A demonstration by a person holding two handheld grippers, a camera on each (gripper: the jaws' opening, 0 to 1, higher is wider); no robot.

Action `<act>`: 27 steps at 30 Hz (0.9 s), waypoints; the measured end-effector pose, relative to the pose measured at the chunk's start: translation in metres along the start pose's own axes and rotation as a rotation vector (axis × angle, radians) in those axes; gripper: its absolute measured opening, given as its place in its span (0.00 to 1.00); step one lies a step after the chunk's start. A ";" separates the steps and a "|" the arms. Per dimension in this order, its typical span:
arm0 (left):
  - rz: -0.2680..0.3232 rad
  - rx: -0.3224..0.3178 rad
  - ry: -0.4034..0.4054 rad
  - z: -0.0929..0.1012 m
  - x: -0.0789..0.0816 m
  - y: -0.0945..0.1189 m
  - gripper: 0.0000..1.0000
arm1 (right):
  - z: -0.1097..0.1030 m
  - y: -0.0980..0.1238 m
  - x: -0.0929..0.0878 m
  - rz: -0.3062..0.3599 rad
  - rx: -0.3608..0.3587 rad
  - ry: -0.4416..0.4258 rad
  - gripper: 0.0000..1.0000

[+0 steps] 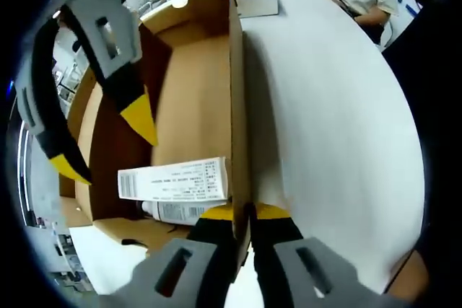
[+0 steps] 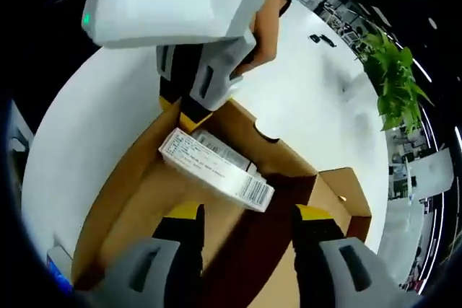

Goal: Operate the shoe box by opening the lid, removing the specified soft item, and placing it in the target area until the item is outside and the box remains undamaged.

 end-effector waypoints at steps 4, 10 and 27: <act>-0.005 0.003 -0.002 0.000 0.000 0.000 0.05 | 0.006 -0.011 0.006 0.029 0.019 0.002 0.52; -0.002 0.002 -0.004 0.001 0.000 -0.001 0.05 | 0.004 -0.020 0.007 -0.002 0.092 0.046 0.51; -0.003 0.003 -0.003 -0.002 0.000 -0.001 0.05 | -0.003 -0.033 0.008 0.011 0.192 0.028 0.38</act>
Point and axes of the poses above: the point that each gripper's makers call its tool centre point, and the gripper's own axes: y roughly backward along the fingers, z roughly to its right, x roughly out of its top, the point moved 5 cm from there along y, roughly backward along the fingers
